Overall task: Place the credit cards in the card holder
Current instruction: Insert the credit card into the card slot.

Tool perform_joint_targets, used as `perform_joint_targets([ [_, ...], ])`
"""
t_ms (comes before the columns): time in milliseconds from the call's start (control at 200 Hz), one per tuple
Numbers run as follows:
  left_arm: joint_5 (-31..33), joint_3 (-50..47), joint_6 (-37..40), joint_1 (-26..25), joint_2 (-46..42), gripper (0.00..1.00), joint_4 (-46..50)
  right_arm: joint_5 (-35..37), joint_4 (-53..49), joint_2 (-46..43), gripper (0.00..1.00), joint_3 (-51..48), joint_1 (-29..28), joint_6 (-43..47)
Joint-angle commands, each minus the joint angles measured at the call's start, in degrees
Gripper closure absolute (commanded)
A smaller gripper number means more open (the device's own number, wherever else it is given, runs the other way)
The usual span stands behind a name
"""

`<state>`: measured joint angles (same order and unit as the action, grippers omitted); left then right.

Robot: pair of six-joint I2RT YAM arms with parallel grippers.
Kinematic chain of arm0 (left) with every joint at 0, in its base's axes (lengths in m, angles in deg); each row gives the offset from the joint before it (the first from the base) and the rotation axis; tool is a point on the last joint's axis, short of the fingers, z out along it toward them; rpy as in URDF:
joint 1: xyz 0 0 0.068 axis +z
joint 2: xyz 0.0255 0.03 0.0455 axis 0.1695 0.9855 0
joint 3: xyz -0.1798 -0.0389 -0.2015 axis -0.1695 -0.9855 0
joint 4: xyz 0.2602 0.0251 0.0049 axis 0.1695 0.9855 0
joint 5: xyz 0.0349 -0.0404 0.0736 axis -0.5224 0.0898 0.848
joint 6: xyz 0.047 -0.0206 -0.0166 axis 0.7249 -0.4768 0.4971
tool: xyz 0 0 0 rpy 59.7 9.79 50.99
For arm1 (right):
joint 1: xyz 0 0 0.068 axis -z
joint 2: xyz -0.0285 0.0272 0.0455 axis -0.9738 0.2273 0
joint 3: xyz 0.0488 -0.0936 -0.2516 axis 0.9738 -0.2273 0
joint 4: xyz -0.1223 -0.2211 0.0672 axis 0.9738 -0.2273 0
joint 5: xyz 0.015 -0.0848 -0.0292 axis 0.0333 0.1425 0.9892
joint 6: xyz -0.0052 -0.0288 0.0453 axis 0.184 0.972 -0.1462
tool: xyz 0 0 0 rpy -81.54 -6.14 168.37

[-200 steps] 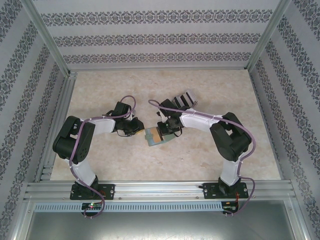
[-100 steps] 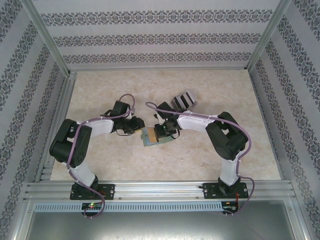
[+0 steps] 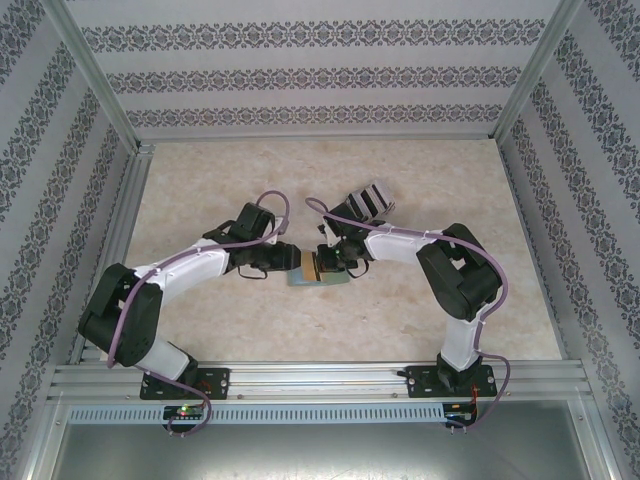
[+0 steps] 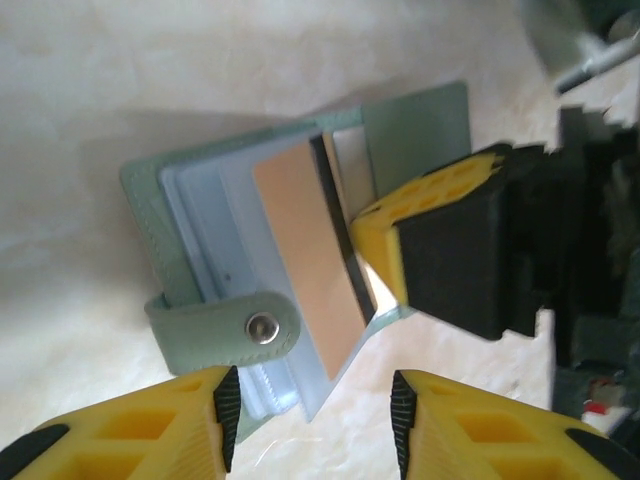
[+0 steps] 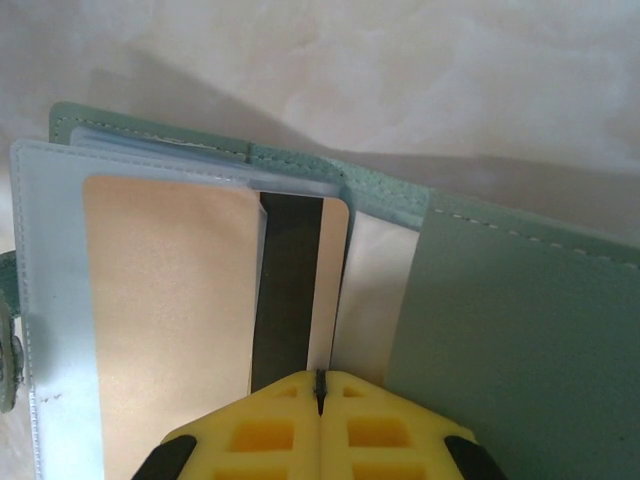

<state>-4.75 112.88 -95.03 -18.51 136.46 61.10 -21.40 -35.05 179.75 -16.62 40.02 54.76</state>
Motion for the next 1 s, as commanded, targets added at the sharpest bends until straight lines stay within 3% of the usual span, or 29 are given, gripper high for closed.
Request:
perform_joint_targets([
  [0,4.4,1.8,5.2,-2.2,-0.6,0.51,6.1,-0.3,0.5,0.3,0.94,-1.9,0.5,-1.0],
  [535,18.4,11.9,8.2,-7.5,8.3,0.46,14.9,-0.8,1.4,0.1,0.93,-2.9,0.9,-1.2],
  [804,22.2,13.7,8.6,-8.0,12.6,0.46,15.8,-1.1,1.2,0.1,0.93,-2.7,1.0,-1.0],
  [919,21.7,14.7,8.7,-8.0,13.9,0.49,15.6,-1.1,1.0,0.0,0.93,-2.6,0.9,-0.9],
  [994,21.7,14.8,8.7,-8.1,14.1,0.56,15.6,-1.0,0.9,-0.1,0.93,-2.7,0.9,-0.9],
])
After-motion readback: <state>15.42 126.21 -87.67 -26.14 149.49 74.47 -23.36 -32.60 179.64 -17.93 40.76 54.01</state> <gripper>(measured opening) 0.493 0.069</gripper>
